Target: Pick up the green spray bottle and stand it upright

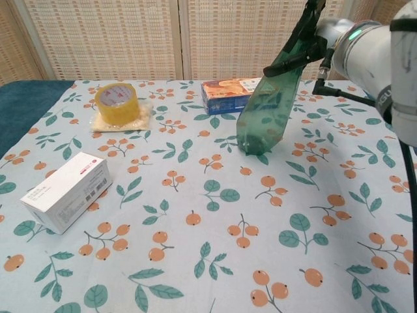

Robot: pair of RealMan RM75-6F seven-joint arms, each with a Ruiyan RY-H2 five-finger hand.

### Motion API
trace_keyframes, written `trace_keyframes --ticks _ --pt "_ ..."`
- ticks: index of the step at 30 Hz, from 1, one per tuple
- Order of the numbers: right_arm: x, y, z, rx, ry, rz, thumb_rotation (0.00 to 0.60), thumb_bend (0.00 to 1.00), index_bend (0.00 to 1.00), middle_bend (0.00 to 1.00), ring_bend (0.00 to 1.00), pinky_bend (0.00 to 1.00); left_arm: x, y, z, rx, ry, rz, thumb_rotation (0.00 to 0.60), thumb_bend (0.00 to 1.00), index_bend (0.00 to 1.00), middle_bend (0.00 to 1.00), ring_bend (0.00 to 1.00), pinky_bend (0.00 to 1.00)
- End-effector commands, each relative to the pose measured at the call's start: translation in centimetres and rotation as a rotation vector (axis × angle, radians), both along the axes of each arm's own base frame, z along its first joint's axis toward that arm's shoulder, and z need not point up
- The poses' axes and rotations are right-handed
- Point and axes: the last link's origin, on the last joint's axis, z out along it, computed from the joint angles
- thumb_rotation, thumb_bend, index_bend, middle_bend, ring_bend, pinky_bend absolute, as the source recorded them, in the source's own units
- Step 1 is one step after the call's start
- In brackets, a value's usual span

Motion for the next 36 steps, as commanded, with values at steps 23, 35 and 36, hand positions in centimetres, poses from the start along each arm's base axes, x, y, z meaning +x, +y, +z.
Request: trace_keyframes --ticks 23,35,36 --pt "0.00 -0.59 0.06 0.018 -0.014 0.029 0.600 0.00 0.48 0.34 0.04 0.00 -0.07 0.05 -0.06 -0.010 -0.024 0.024 0.600 0.26 0.00 0.00 0.00 0.17" --pt "-0.12 -0.41 0.05 0.045 -0.013 0.045 0.600 0.00 0.17 0.25 0.00 0.00 -0.11 0.06 -0.04 -0.011 -0.028 0.030 0.600 0.26 0.00 0.00 0.00 0.17" --pt "-0.14 -0.41 0.03 0.047 -0.011 0.045 0.600 0.00 0.15 0.24 0.00 0.00 -0.11 0.06 -0.04 -0.010 -0.029 0.030 0.600 0.26 0.00 0.00 0.00 0.17"
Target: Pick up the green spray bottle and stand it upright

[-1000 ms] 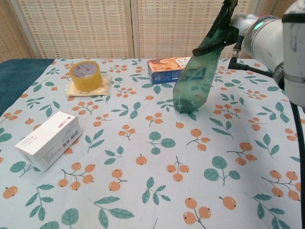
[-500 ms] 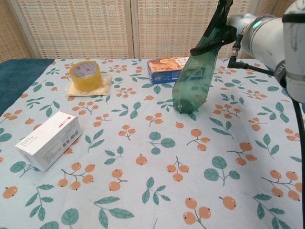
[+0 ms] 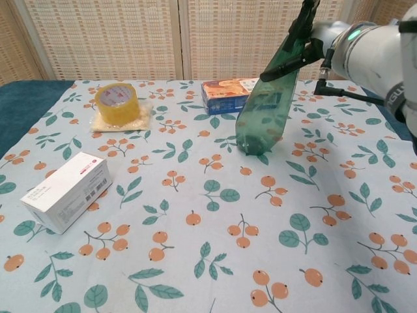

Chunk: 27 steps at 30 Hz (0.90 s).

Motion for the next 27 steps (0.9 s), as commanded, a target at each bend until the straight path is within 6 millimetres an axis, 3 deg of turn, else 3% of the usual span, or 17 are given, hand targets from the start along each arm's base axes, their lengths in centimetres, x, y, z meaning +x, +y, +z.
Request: trace_keyframes --ticks 1,6,27 --pt "0.0 0.0 -0.1 0.007 0.005 0.002 0.600 0.00 0.12 0.23 0.00 0.00 0.0 0.0 0.0 0.000 -0.001 0.001 0.600 0.26 0.00 0.00 0.00 0.17" --pt "-0.1 -0.1 -0.2 0.042 0.017 0.004 0.600 0.00 0.00 0.12 0.00 0.00 0.0 0.0 0.0 -0.002 -0.003 0.004 0.600 0.26 0.00 0.00 0.00 0.17" --pt "0.4 -1.4 -1.5 0.066 0.048 0.008 0.600 0.00 0.00 0.07 0.00 0.00 -0.2 0.1 0.1 -0.007 -0.015 0.020 0.600 0.26 0.00 0.00 0.00 0.17"
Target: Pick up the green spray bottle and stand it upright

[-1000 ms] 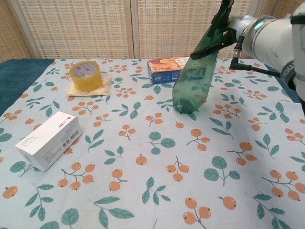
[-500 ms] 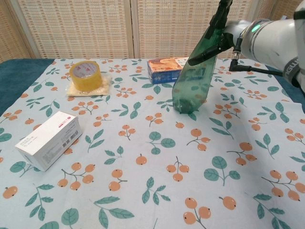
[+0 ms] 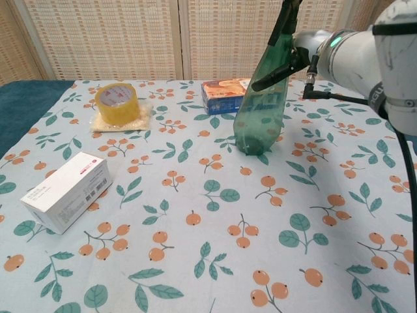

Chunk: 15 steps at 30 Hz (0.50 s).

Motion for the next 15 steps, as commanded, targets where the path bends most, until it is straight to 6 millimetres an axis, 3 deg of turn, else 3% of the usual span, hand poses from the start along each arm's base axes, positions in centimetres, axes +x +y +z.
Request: trace_keyframes --ticks 1,15 --pt "0.02 -0.18 -0.22 0.000 0.003 -0.003 0.600 0.00 0.00 0.07 0.00 0.00 0.00 0.01 0.00 0.000 0.000 0.001 0.600 0.26 0.00 0.00 0.00 0.17" --pt "0.09 0.45 -0.73 0.030 0.018 0.025 0.600 0.00 0.00 0.07 0.00 0.00 -0.04 0.06 0.00 -0.001 0.000 0.004 0.600 0.26 0.00 0.00 0.00 0.17"
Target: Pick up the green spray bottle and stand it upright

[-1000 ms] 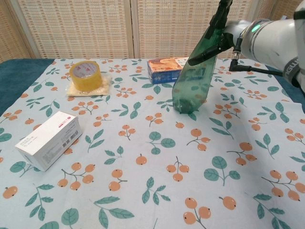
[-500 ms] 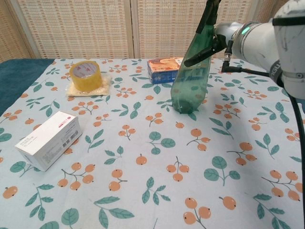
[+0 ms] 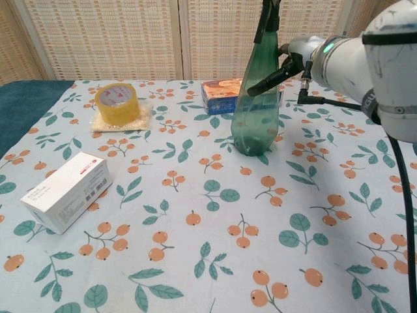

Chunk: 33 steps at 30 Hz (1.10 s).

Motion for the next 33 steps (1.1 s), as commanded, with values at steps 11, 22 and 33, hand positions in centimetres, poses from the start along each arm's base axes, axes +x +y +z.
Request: trace_keyframes --ticks 11,22,33 --pt "-1.7 2.6 1.4 0.051 0.093 0.061 0.600 0.00 0.00 0.02 0.00 0.00 -0.1 -0.1 0.1 0.003 -0.001 0.004 0.600 0.26 0.00 0.00 0.00 0.17" --pt "-12.7 11.3 9.0 0.070 0.393 0.087 0.600 0.00 0.00 0.02 0.00 0.00 -0.1 -0.1 0.1 0.010 0.006 0.005 0.600 0.26 0.00 0.00 0.00 0.17" --pt "-26.0 22.3 13.4 -0.250 0.520 0.255 0.600 0.00 0.00 0.02 0.00 0.00 0.1 -0.2 0.2 0.041 0.024 0.001 0.600 0.26 0.00 0.00 0.00 0.17"
